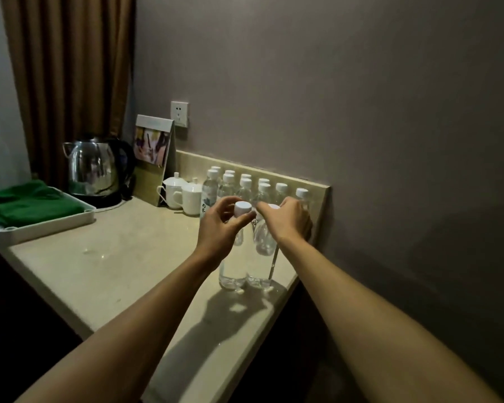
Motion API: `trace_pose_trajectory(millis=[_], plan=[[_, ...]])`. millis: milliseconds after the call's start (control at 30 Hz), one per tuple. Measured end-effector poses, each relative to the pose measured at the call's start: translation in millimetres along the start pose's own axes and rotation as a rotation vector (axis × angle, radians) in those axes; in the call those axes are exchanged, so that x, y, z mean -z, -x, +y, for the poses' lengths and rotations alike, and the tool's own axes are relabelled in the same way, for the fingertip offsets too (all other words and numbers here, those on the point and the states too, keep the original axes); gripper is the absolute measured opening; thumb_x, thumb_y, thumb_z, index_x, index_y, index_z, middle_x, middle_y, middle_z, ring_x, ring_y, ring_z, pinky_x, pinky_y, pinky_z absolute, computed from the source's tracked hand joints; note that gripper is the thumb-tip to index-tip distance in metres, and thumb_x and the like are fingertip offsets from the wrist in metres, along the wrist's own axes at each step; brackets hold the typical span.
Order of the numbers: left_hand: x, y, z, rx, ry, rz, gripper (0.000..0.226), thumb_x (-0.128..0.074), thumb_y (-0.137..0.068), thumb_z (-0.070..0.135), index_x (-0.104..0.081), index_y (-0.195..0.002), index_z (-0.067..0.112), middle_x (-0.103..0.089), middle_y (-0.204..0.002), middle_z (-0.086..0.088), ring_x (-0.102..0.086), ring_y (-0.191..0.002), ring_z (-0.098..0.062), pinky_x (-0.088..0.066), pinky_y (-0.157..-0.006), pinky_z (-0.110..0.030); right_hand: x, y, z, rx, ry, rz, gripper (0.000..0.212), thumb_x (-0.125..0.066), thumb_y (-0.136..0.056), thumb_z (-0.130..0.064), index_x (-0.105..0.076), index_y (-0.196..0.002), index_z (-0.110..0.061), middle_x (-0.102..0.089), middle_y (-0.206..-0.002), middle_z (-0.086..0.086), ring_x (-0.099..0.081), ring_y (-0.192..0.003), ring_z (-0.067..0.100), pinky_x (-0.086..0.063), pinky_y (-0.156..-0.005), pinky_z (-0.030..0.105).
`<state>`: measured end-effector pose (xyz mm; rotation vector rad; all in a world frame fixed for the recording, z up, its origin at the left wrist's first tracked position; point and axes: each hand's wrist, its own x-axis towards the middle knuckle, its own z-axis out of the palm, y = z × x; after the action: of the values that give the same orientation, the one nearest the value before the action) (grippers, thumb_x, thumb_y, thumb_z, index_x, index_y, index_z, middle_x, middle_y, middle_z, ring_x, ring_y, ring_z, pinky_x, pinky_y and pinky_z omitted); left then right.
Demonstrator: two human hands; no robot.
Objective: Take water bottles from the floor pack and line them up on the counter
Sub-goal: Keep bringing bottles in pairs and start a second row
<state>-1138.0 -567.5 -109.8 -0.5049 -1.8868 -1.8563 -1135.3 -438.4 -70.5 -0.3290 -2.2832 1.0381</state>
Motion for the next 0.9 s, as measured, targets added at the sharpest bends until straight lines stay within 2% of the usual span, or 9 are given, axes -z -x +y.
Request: trace_pose_trajectory(millis=[133, 267, 400, 533, 633, 700, 800, 867, 900], plan=[[0, -13, -17, -0.054, -0.041, 0.017, 0.038, -0.075, -0.083, 0.031, -0.061, -0.116, 0.018, -0.069, -0.104, 0.001, -0.066, -0.098, -0.016, -0.057, -0.085, -0.033, -12, -8, -3, -0.005, 0.026, 0.003, 0.040, -0.063, -0.076, -0.055, -0.061, -0.084, -0.016, -0.059, -0.074, -0.002, -0.057, -0.071, 0.020, -0.035, -0.055, 0.024], [-10, -9, -33, -0.287, -0.210, 0.032, 0.029, -0.060, -0.094, 0.034, -0.056, -0.116, 0.016, -0.063, -0.102, 0.001, -0.061, -0.092, -0.016, -0.053, -0.080, -0.035, -18, 0, 6, 0.048, 0.127, 0.087, 0.042, -0.055, -0.081, -0.058, -0.062, -0.075, -0.017, -0.063, -0.076, 0.002, -0.060, -0.075, 0.025, -0.039, -0.059, 0.028], [-11, -9, -37, -0.297, -0.235, -0.002, 0.027, -0.049, -0.099, 0.037, -0.050, -0.118, 0.018, -0.061, -0.104, 0.000, -0.062, -0.090, -0.015, -0.055, -0.076, -0.042, -19, 10, -1, -0.011, 0.162, 0.171, 0.044, -0.058, -0.081, -0.063, -0.061, -0.076, -0.019, -0.063, -0.080, 0.002, -0.062, -0.081, 0.027, -0.045, -0.064, 0.029], [14, -7, -41, -0.203, -0.110, -0.277, 0.039, -0.054, -0.095, 0.043, -0.045, -0.126, 0.022, -0.058, -0.115, 0.001, -0.064, -0.097, -0.012, -0.056, -0.082, -0.039, -22, 28, -9, -0.081, 0.140, 0.138, 0.053, -0.058, -0.081, -0.064, -0.068, -0.103, -0.017, -0.068, -0.100, 0.006, -0.064, -0.095, 0.027, -0.047, -0.071, 0.029], [35, 2, -42, 0.004, -0.010, -0.558, 0.074, -0.065, -0.091, 0.031, -0.019, -0.150, 0.024, -0.051, -0.130, 0.005, -0.056, -0.113, -0.010, -0.046, -0.092, -0.025, -16, 44, -11, -0.065, 0.122, 0.102, 0.052, -0.056, -0.087, -0.057, -0.064, -0.112, -0.012, -0.067, -0.106, 0.010, -0.063, -0.100, 0.028, -0.045, -0.073, 0.029], [45, 4, -48, 0.013, -0.099, -0.691, 0.090, -0.069, -0.088, 0.018, -0.006, -0.153, 0.019, -0.046, -0.132, 0.006, -0.046, -0.120, -0.008, -0.037, -0.097, -0.022, -14, 50, -7, -0.062, 0.057, 0.058, 0.046, -0.057, -0.087, -0.053, -0.062, -0.113, -0.015, -0.067, -0.108, 0.009, -0.063, -0.101, 0.027, -0.052, -0.080, 0.035], [54, 0, -61, 0.035, -0.247, -0.762, 0.080, -0.071, -0.085, 0.010, -0.022, -0.147, 0.015, -0.050, -0.138, 0.000, -0.050, -0.120, -0.013, -0.041, -0.099, -0.026, -16, 60, 2, -0.143, 0.063, -0.060, 0.069, -0.060, -0.076, -0.055, -0.043, -0.138, -0.028, -0.049, -0.129, 0.009, -0.055, -0.116, 0.029, -0.053, -0.090, 0.050], [57, -2, -69, 0.081, -0.258, -0.737, 0.068, -0.074, -0.083, 0.014, -0.036, -0.139, 0.014, -0.058, -0.133, -0.007, -0.057, -0.118, -0.023, -0.048, -0.099, -0.040, -19, 65, 7, -0.157, 0.035, -0.109, 0.080, -0.065, -0.081, -0.039, -0.023, -0.150, -0.033, -0.036, -0.139, 0.009, -0.048, -0.123, 0.029, -0.048, -0.098, 0.049], [56, -2, -71, 0.080, -0.261, -0.719, 0.061, -0.076, -0.082, 0.016, -0.042, -0.133, 0.013, -0.060, -0.129, -0.008, -0.059, -0.115, -0.024, -0.050, -0.096, -0.042, -19, 66, 10, -0.138, 0.017, -0.107, 0.083, -0.066, -0.083, -0.030, -0.019, -0.151, -0.033, -0.038, -0.140, 0.008, -0.049, -0.122, 0.028, -0.048, -0.098, 0.044]])
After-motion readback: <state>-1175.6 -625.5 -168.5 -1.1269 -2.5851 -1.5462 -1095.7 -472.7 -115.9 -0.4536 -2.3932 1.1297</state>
